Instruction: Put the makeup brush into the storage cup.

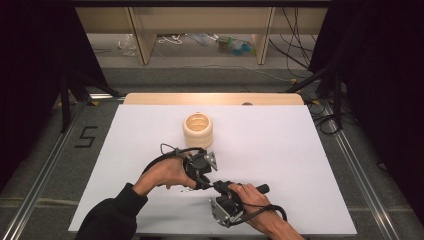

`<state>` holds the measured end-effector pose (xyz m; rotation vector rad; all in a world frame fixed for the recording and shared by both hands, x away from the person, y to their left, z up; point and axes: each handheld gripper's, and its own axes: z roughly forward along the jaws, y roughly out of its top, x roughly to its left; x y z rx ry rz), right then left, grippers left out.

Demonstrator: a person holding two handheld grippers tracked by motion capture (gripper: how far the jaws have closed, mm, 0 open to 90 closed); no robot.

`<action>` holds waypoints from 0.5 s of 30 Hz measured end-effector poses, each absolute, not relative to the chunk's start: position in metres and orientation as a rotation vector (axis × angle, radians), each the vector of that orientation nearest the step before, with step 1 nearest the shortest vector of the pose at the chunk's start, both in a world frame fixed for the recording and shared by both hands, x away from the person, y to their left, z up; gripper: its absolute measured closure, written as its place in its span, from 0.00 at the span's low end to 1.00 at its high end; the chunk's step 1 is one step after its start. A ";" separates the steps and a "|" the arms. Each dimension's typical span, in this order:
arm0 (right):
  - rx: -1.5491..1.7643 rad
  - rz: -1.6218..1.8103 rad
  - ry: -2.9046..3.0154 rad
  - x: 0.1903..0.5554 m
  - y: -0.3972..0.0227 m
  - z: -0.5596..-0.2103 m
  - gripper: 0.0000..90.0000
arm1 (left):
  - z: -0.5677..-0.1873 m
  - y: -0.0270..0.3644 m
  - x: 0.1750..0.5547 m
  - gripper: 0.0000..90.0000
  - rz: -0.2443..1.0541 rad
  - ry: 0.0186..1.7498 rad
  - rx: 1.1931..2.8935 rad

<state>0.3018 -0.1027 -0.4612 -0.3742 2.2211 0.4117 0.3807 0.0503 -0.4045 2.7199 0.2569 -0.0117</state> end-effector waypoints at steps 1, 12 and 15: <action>-0.356 0.403 2.229 0.302 -0.105 -0.460 0.95 | -0.403 0.052 0.381 0.79 -0.010 0.268 2.698; -0.212 0.576 2.289 0.318 -0.138 -0.448 0.95 | -0.399 0.083 0.381 0.43 0.051 0.272 2.348; -0.175 0.638 2.281 0.322 -0.149 -0.442 0.95 | -0.402 0.093 0.381 0.37 0.120 0.263 2.248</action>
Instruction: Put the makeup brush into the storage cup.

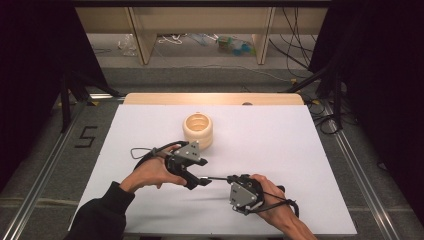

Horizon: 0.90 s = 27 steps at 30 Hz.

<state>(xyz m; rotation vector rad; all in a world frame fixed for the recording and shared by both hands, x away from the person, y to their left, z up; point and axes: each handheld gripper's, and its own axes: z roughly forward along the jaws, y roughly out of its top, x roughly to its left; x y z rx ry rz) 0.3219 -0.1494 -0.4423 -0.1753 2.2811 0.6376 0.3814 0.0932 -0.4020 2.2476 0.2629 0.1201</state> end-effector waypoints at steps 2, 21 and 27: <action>-0.102 0.692 2.295 0.323 -0.154 -0.441 0.95 | -0.404 0.103 0.377 0.36 0.129 0.308 2.186; 0.361 1.375 2.291 0.327 -0.163 -0.435 0.95 | -0.418 0.116 0.346 0.31 0.208 0.461 1.776; 0.380 1.425 2.299 0.326 -0.157 -0.437 0.95 | -0.419 0.115 0.344 0.30 0.218 0.479 1.725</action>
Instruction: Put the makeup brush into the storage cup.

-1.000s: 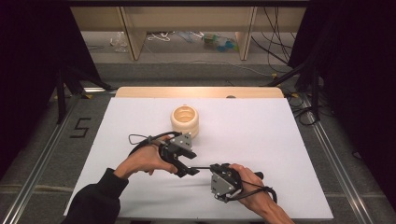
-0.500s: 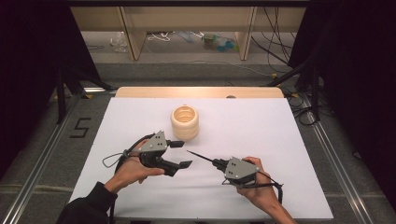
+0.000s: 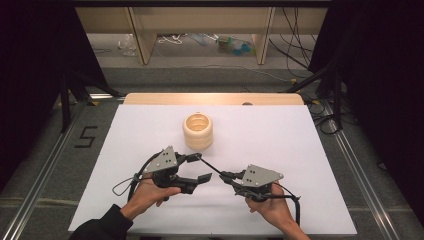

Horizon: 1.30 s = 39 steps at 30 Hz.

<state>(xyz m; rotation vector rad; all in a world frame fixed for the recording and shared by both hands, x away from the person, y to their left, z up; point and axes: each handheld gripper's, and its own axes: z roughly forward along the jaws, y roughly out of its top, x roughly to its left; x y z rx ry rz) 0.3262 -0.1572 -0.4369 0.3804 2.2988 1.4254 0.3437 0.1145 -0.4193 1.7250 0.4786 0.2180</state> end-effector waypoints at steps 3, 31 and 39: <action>0.389 1.444 2.300 0.326 -0.155 -0.438 0.95 | -0.421 0.114 0.344 0.30 0.209 0.488 1.725; 0.444 1.599 2.320 0.324 -0.144 -0.445 0.95 | -0.425 0.112 0.341 0.61 0.158 0.485 1.687; 0.446 1.614 2.311 0.324 -0.143 -0.446 0.95 | -0.427 0.111 0.341 0.73 0.145 0.479 1.670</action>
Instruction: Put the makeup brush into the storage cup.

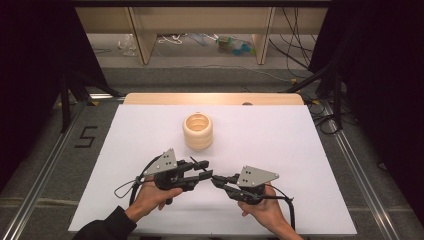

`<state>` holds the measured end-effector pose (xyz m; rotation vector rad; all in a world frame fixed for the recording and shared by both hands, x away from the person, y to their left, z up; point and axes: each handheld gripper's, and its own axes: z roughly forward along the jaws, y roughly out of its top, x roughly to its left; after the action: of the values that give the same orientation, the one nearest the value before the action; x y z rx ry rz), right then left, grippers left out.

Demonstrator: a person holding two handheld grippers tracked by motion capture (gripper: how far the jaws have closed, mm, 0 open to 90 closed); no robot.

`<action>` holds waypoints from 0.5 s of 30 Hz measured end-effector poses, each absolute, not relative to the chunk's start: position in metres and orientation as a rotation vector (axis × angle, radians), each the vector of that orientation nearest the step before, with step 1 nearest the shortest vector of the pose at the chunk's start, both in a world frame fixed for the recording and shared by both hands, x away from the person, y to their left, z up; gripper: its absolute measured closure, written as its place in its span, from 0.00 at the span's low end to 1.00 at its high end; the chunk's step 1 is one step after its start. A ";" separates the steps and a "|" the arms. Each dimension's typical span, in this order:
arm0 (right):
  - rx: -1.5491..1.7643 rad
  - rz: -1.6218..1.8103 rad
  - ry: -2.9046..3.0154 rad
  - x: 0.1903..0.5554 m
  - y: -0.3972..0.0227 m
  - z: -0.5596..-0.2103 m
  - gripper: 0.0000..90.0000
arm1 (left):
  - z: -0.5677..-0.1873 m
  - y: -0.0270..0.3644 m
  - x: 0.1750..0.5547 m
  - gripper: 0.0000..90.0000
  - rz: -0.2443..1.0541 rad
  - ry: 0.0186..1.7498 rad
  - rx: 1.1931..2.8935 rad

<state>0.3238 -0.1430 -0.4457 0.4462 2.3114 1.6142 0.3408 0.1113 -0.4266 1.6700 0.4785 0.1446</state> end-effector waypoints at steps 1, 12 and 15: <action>0.444 1.615 2.311 0.324 -0.143 -0.446 0.95 | -0.427 0.112 0.341 0.75 0.142 0.475 1.667; 0.407 1.600 2.327 0.324 -0.142 -0.447 0.95 | -0.430 0.112 0.342 0.91 0.037 0.452 1.624; 0.389 1.599 2.322 0.324 -0.141 -0.448 0.94 | -0.430 0.112 0.341 0.94 0.004 0.451 1.617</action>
<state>0.3241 -0.1411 -0.4478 0.3891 2.3218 1.5991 0.3413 0.1116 -0.4298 1.6173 0.4512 0.0041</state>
